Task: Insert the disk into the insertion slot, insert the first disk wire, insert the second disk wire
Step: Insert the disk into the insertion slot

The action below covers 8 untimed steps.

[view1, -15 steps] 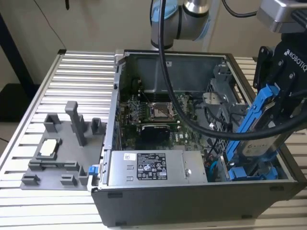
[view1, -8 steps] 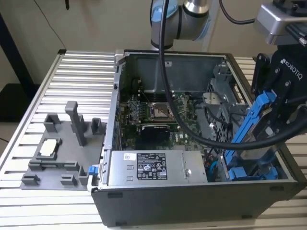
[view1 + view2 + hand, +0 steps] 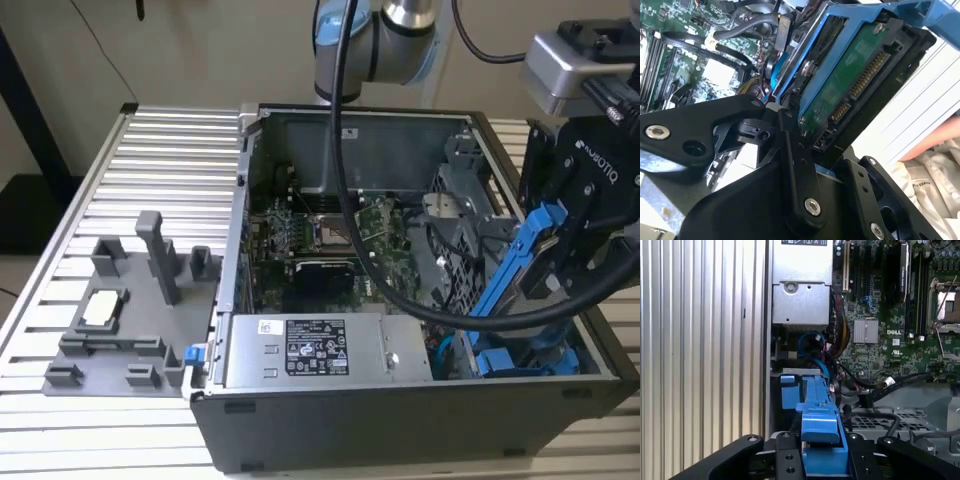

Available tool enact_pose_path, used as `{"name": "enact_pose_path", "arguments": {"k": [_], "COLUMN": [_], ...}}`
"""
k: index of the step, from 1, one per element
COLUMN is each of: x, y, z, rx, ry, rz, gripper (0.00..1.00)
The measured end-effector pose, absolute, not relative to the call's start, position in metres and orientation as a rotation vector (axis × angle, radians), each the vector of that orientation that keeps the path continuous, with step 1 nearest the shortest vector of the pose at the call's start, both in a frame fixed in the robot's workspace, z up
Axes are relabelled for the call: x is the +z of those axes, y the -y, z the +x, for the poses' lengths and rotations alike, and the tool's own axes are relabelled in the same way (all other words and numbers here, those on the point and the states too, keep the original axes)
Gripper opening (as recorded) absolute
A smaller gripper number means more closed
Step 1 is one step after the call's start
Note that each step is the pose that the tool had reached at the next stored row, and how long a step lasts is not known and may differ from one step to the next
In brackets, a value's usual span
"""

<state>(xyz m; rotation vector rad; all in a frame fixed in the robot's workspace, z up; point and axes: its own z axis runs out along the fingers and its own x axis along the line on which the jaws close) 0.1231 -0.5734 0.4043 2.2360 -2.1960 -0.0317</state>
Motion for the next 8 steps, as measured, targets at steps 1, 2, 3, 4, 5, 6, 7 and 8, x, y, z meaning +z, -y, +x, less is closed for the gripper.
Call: {"name": "enact_pose_path", "arguments": {"k": [1, 2, 3, 4, 5, 6, 7, 8], "x": [0.4034, 0.4024, 0.4015, 0.4005, 0.3993, 0.3983, 0.3974, 0.396], "y": [0.5732, 0.573, 0.5727, 0.5723, 0.5719, 0.5716, 0.5713, 0.5711], "z": [0.1231, 0.1231, 0.1231, 0.1231, 0.1231, 0.1231, 0.1231, 0.1231], "rx": [-0.035, -0.04, -0.044, -0.05, -0.056, -0.06, -0.064, -0.067], "ry": [2.198, 2.199, 2.202, 2.204, 2.206, 2.208, 2.21, 2.211], "rz": [2.238, 2.239, 2.242, 2.244, 2.247, 2.249, 2.251, 2.252], "gripper": [0.33, 0.33, 0.33, 0.33, 0.33, 0.33, 0.33, 0.33]}}
